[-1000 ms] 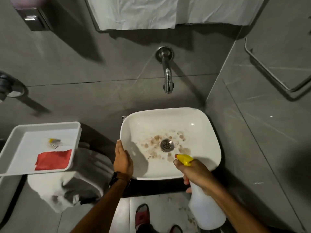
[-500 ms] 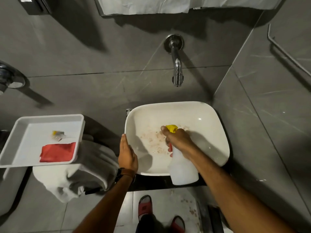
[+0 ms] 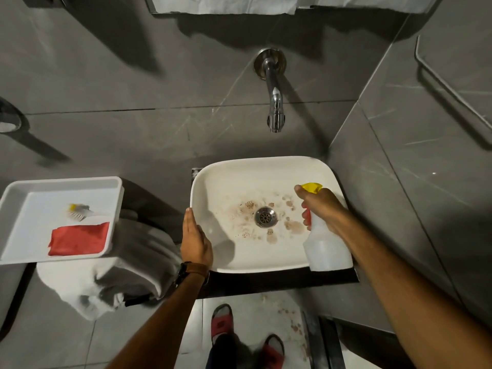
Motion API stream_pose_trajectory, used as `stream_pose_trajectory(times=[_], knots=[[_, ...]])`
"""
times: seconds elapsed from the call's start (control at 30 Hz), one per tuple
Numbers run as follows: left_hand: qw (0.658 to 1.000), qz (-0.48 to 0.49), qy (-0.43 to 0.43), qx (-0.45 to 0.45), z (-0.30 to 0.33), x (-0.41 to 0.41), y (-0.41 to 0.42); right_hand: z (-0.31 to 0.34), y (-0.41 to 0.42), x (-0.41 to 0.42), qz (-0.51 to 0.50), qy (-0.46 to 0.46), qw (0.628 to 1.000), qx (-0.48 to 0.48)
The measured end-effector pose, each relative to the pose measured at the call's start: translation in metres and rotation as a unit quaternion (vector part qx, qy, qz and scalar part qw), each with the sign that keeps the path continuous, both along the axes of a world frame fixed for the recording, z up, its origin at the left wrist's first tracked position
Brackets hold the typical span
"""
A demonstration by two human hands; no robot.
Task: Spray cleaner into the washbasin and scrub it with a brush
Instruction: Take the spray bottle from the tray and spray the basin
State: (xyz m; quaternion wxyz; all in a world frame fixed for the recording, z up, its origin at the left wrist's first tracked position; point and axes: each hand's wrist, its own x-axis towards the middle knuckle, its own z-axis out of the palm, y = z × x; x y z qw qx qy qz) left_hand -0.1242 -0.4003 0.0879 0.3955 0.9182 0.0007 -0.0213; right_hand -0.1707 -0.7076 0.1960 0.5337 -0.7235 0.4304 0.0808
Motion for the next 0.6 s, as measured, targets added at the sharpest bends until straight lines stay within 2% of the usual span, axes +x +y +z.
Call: stream_pose_trajectory(times=[0.13, 0.3, 0.47, 0.6], knots=[[1.0, 0.002, 0.0, 0.0, 0.002, -0.001, -0.001, -0.006, -0.012, -0.031, -0.006, 0.048, 0.998, 0.034], [1.0, 0.004, -0.002, 0.004, 0.001, -0.001, -0.001, -0.012, -0.008, -0.061, -0.027, 0.003, 0.998, 0.053], [1.0, 0.004, 0.001, 0.007, 0.0, -0.001, 0.0, -0.02, 0.01, -0.078, -0.027, 0.001, 0.999, 0.019], [1.0, 0.002, -0.001, 0.001, 0.001, -0.001, 0.0, -0.021, 0.028, -0.081, 0.0, 0.044, 0.999, -0.019]])
